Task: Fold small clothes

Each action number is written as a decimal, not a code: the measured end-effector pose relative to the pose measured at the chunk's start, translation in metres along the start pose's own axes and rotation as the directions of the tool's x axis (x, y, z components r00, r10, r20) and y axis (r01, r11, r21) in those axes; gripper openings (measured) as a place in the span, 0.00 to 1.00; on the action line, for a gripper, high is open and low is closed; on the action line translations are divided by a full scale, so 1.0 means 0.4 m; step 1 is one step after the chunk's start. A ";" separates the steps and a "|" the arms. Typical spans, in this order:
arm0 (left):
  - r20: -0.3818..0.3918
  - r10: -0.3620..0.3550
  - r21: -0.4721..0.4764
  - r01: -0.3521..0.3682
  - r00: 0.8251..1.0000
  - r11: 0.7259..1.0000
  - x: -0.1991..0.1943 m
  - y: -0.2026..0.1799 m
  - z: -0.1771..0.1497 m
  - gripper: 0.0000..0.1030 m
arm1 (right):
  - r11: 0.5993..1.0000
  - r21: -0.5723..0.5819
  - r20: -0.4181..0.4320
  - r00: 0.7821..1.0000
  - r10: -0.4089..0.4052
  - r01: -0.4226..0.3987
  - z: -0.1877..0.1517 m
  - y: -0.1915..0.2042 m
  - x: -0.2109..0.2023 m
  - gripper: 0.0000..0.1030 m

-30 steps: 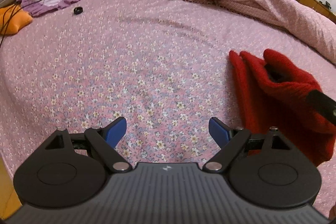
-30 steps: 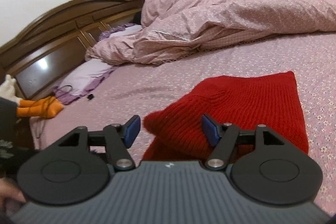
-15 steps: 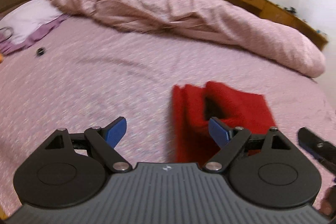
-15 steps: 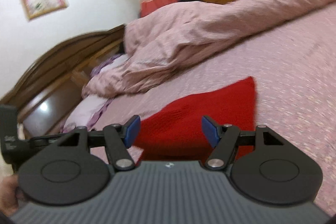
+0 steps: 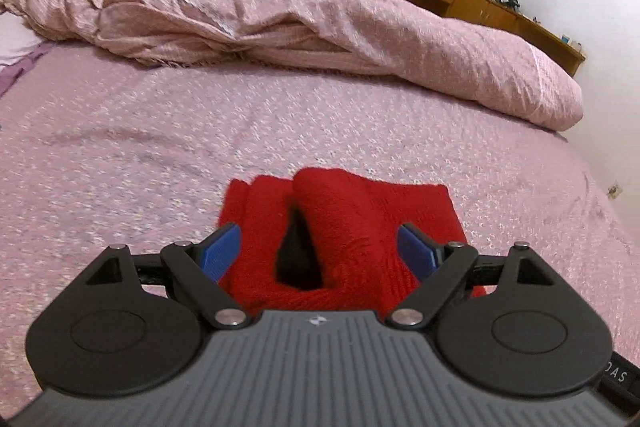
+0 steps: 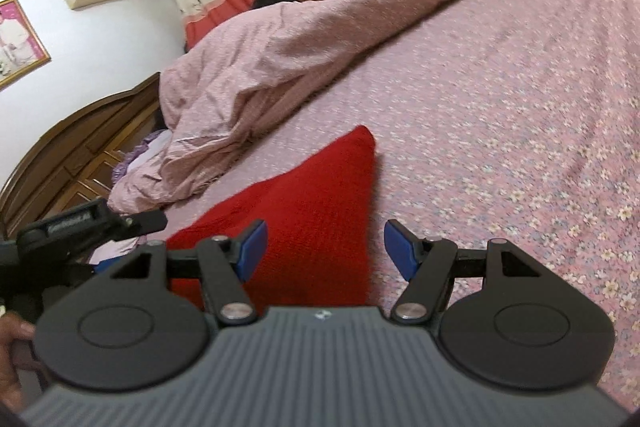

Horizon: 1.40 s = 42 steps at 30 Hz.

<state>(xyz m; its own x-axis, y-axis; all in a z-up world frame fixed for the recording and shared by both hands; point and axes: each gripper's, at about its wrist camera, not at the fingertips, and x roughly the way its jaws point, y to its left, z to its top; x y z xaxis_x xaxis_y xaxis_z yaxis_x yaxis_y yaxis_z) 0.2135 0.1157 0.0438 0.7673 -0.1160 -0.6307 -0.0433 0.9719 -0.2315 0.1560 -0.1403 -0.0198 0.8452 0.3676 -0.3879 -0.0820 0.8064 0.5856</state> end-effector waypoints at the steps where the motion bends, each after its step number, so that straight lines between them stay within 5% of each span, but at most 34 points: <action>1: -0.004 -0.008 0.003 0.008 1.000 1.000 0.009 -0.002 -0.003 0.85 | 1.000 0.004 -0.001 1.000 -0.005 0.005 -0.001 -0.005 0.003 0.66; 4: -0.010 -0.033 0.016 0.033 0.999 0.999 0.039 -0.010 -0.014 0.82 | 1.000 0.016 -0.006 1.000 -0.016 0.016 -0.002 -0.027 0.009 0.66; 9: -0.010 -0.021 0.067 0.022 1.000 0.998 0.074 -0.024 -0.038 0.58 | 0.998 0.055 -0.028 0.999 -0.031 0.033 -0.007 -0.056 0.023 0.66; 16: 0.011 -0.030 0.082 0.029 0.999 0.996 0.103 -0.017 -0.062 0.51 | 0.997 0.068 -0.040 0.998 -0.037 0.040 -0.020 -0.068 0.029 0.66; 18: 0.037 -0.040 0.082 0.037 0.998 0.996 0.097 -0.014 -0.066 0.32 | 0.997 0.068 -0.039 0.999 -0.038 0.040 -0.022 -0.067 0.030 0.66; 20: 0.062 -0.067 0.069 0.063 0.996 0.996 0.080 -0.008 -0.069 0.27 | 0.997 0.064 -0.039 0.998 -0.040 0.042 -0.022 -0.065 0.028 0.66; 30: 0.188 -0.082 -0.008 0.086 0.979 0.996 -0.079 0.042 -0.079 0.23 | 0.998 0.038 -0.036 0.999 -0.038 0.040 -0.021 -0.043 0.019 0.66; 42: 0.065 0.010 -0.154 0.000 0.998 0.988 -0.053 0.227 -0.171 0.23 | 0.996 -0.081 -0.072 0.997 0.031 -0.037 -0.053 0.057 0.049 0.66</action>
<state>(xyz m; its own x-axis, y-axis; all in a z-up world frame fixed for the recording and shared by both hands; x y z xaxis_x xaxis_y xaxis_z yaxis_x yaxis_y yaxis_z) 0.1496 0.1925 -0.0147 0.8067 -0.0929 -0.5836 -0.1413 0.9286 -0.3431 0.1596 -0.1049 -0.0291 0.8022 0.4247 -0.4197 -0.1557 0.8274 0.5397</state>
